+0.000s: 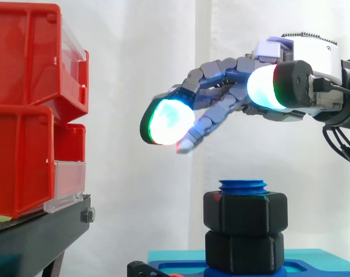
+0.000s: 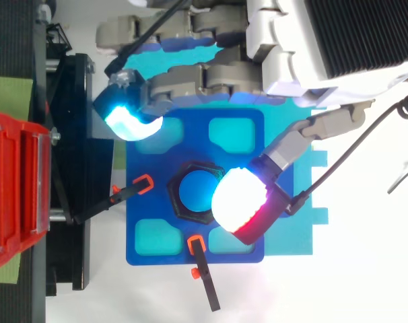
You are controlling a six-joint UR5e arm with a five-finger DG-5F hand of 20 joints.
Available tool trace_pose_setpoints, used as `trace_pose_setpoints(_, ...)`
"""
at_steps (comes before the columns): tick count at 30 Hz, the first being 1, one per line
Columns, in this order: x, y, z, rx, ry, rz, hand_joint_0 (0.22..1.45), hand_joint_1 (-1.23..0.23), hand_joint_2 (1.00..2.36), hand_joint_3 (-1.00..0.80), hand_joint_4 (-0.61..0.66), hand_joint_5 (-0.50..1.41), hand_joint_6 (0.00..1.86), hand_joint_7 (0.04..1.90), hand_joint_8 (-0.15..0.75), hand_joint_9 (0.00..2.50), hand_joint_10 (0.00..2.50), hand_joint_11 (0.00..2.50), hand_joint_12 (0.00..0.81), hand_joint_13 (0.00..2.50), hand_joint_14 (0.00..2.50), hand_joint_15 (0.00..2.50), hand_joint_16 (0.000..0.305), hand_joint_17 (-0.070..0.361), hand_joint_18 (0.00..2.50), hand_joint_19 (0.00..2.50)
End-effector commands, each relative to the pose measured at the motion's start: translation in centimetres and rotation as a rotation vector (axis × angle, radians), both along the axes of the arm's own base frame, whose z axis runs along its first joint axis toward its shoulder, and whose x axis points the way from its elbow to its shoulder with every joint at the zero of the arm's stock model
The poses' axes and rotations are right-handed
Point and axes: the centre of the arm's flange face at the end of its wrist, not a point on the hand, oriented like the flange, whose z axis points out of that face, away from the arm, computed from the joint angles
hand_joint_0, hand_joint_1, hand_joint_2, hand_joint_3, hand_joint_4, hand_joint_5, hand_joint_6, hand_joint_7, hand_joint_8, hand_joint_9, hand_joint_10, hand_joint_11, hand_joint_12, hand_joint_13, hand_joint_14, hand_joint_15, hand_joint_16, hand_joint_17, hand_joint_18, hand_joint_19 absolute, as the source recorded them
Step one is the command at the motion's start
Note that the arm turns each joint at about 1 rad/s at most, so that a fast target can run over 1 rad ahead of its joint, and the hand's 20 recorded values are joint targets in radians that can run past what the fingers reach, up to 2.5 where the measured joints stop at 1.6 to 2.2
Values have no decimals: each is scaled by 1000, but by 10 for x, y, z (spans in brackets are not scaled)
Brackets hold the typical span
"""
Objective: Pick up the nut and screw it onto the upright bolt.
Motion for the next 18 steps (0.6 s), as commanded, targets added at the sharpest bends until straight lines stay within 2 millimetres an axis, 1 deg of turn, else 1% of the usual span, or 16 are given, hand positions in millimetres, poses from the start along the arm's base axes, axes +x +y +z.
trace_pose_setpoints(1, 0, 4, -2, -6, 4, 3, 472, -349, 1000, -500, 180, -125, 501, 629, 185, 691, 0, 0, 286, 59, 0, 0, 37, 83, 0, 0)
trace_pose_setpoints(6, 0, 12, -4, -4, 18, 13, 470, -342, 1000, -500, 183, -130, 501, 629, 196, 665, 0, 0, 290, 48, 0, 0, 38, 85, 0, 0)
trace_pose_setpoints(7, -1, 12, -5, -4, 19, 11, 470, -341, 1000, -500, 185, -130, 501, 632, 197, 666, 0, 0, 291, 49, 0, 0, 37, 84, 0, 0)
trace_pose_setpoints(12, 0, 24, -7, -6, 40, 22, 471, -340, 1000, -500, 189, -130, 501, 636, 204, 681, 0, 0, 294, 67, 0, 0, 37, 84, 0, 0)
trace_pose_setpoints(18, 0, 31, -10, -1, 60, 16, 472, -338, 1000, -500, 194, -127, 501, 637, 208, 695, 0, 0, 297, 89, 0, 0, 37, 83, 0, 0)
